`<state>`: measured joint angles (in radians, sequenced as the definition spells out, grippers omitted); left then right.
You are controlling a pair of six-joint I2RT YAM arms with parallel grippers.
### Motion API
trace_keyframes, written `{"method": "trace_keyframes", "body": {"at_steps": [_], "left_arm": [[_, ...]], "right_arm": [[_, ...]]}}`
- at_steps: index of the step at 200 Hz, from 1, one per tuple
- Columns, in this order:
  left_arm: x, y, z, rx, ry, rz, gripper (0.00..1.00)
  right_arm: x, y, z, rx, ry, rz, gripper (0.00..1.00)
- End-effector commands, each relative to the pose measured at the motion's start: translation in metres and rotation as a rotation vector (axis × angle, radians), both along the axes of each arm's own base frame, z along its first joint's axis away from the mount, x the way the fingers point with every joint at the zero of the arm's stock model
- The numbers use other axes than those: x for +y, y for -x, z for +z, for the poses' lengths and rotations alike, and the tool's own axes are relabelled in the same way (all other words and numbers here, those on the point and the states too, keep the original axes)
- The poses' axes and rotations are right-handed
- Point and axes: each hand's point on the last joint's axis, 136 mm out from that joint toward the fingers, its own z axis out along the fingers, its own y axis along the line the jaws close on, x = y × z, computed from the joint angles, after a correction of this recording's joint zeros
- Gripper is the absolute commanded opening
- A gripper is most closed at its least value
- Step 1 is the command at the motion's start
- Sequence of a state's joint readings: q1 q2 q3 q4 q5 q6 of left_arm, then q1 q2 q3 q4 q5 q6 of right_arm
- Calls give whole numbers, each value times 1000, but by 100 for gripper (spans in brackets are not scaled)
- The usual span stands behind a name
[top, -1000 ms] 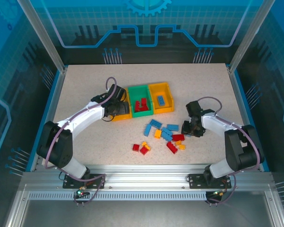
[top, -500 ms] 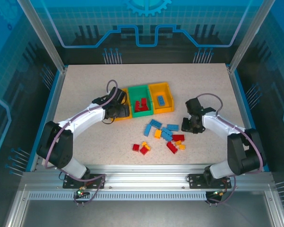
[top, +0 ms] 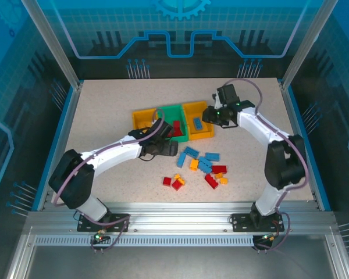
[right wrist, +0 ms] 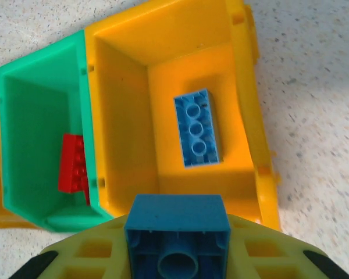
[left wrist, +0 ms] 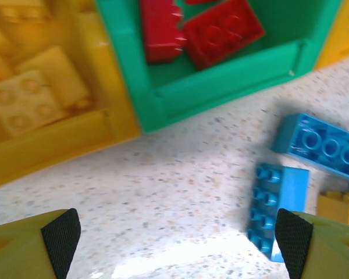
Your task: Sort the legos into containers by color
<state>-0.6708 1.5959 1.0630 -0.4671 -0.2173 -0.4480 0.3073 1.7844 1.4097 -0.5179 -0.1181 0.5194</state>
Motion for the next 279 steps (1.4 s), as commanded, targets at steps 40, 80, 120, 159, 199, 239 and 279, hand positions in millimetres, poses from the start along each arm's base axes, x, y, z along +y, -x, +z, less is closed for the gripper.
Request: {"method": "trace_keyframes", "body": {"at_steps": [40, 80, 120, 159, 199, 239, 279], "left_arm": [[-51, 13, -31, 59, -38, -236, 91], [-69, 14, -46, 91, -60, -281, 87], [-69, 15, -57, 116, -69, -272, 74], [-70, 15, -63, 130, -71, -264, 48], [-68, 9, -48, 94, -64, -227, 27], [-75, -9, 6, -21, -10, -199, 26], [-90, -47, 58, -124, 72, -179, 29]], "right_arm": [[13, -27, -32, 100, 80, 3, 31], [22, -32, -37, 115, 96, 19, 46], [25, -23, -19, 84, 99, 35, 67], [15, -6, 14, 4, 90, 20, 76], [-13, 22, 26, -52, 190, 25, 81], [-40, 63, -11, 40, 256, 5, 82], [-41, 97, -47, 116, 214, 0, 86]]}}
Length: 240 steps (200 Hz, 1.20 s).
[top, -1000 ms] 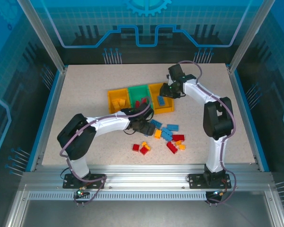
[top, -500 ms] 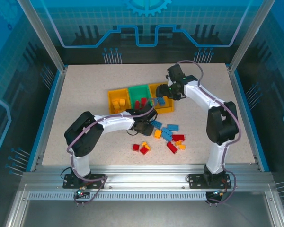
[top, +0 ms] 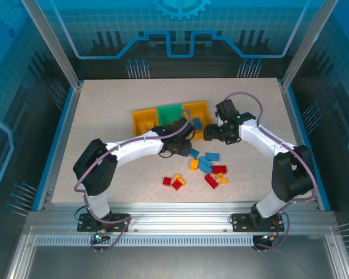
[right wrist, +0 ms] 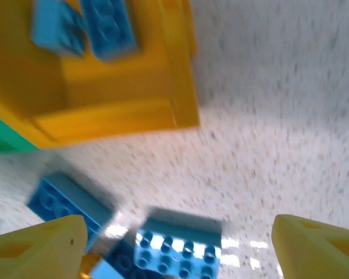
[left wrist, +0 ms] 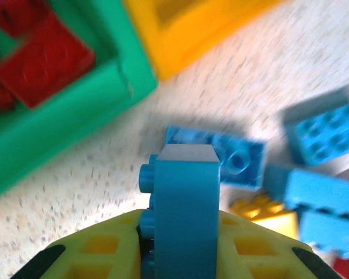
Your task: Sort the legos into containers by color
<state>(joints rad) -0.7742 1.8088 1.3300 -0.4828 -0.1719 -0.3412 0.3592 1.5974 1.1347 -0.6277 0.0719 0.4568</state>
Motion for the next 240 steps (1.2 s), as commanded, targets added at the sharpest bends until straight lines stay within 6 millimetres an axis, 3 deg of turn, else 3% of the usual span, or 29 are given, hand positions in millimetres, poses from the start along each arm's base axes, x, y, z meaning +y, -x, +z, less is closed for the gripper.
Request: {"method": "trace_keyframes", "body": {"at_steps": [1, 42, 84, 117, 166, 200, 240], "left_arm": [[-6, -29, 50, -90, 76, 40, 29], [-21, -74, 69, -119, 95, 43, 30], [-31, -113, 50, -39, 191, 67, 31], [-35, -127, 45, -32, 201, 77, 38], [-37, -124, 46, -23, 226, 86, 58], [-36, -109, 60, -50, 248, 68, 64], [-26, -89, 69, -66, 268, 73, 65]], "right_arm": [[1, 12, -5, 1, -36, -17, 86], [7, 33, -27, 37, -46, -23, 89], [13, 47, -49, 99, -50, -52, 90], [14, 52, -56, 111, -38, -74, 89], [16, 52, -64, 143, -15, -87, 87], [14, 52, -68, 148, -2, -97, 84], [11, 51, -76, 164, 42, -89, 83]]}}
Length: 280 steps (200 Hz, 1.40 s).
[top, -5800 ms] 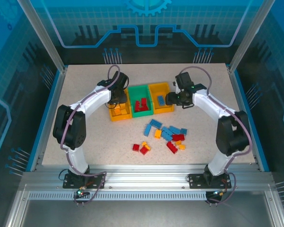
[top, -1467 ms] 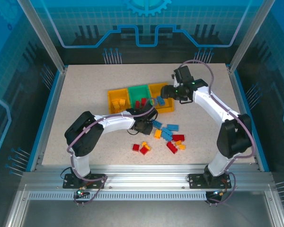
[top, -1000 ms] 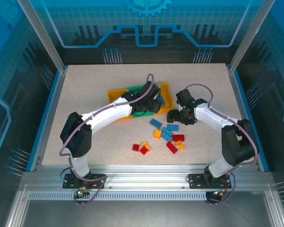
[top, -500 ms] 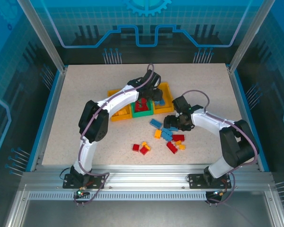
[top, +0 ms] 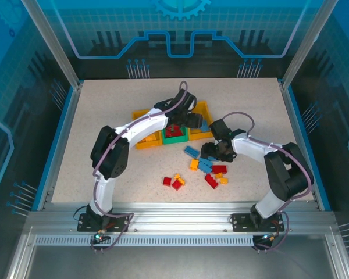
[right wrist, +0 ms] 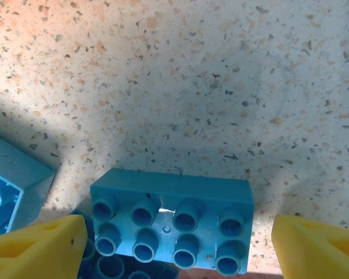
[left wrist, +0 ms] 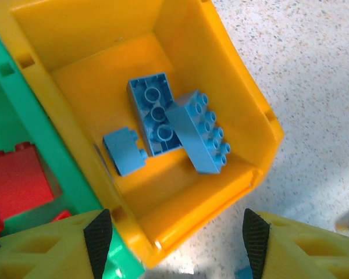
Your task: Sort the legos into containers by color
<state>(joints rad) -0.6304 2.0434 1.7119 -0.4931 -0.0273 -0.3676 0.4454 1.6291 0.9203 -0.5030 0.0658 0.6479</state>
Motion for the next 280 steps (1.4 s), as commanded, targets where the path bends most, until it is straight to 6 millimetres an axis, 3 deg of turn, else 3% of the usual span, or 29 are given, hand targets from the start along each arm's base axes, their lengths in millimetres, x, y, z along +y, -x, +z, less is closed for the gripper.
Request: {"method": "trace_keyframes", "body": {"at_steps": [1, 48, 78, 118, 143, 199, 257, 280], "left_arm": [[-2, 12, 35, -52, 74, -6, 65], [19, 31, 34, -60, 47, 19, 66], [31, 41, 27, -50, 30, 35, 66], [49, 56, 16, -37, -1, 68, 67], [58, 66, 6, -21, -13, 87, 67], [70, 92, -27, 59, -44, 103, 70], [73, 121, -48, 115, -48, 116, 81], [74, 132, -53, 128, -40, 118, 86]], "right_arm": [[-3, 1, -8, 24, 57, 6, 83], [-7, -3, -16, 43, 92, 4, 79], [-9, -5, -16, 47, 106, 2, 70], [-17, -6, 2, 14, 116, -9, 53], [-14, -13, 25, -35, 91, 0, 53], [12, -70, 84, -185, -109, 3, 55], [29, -137, 95, -206, -193, -37, 55], [35, -154, 92, -192, -196, -40, 57]]}}
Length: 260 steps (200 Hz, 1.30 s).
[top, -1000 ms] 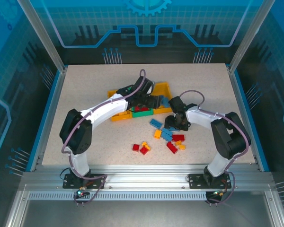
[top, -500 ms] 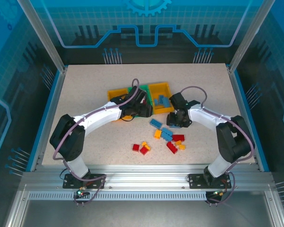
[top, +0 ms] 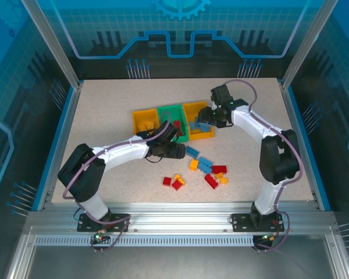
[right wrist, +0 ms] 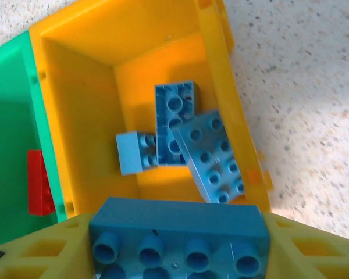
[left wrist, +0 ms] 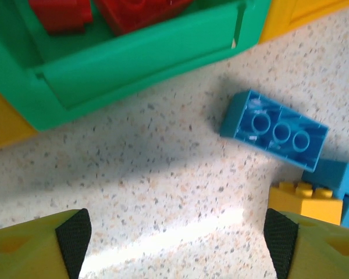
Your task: Sort the legos into containers by color
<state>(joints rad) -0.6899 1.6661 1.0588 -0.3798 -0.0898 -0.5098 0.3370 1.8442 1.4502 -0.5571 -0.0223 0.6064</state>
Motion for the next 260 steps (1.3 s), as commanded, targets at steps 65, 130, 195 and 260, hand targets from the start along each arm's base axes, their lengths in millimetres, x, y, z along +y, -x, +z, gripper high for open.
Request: {"method": "trace_keyframes", "body": {"at_steps": [65, 130, 195, 260], "left_arm": [[-2, 42, -1, -7, 6, -47, 90], [-25, 64, -4, -5, 5, -197, 87], [-68, 64, -5, 1, 46, -305, 83], [-87, 62, -20, 22, -7, -313, 83]], "right_arm": [[17, -34, -2, 41, -47, 6, 71], [17, -13, 24, -4, -65, 43, 80], [-1, 11, 38, -45, -35, 37, 82], [-14, 15, 32, -30, -38, 14, 82]]}}
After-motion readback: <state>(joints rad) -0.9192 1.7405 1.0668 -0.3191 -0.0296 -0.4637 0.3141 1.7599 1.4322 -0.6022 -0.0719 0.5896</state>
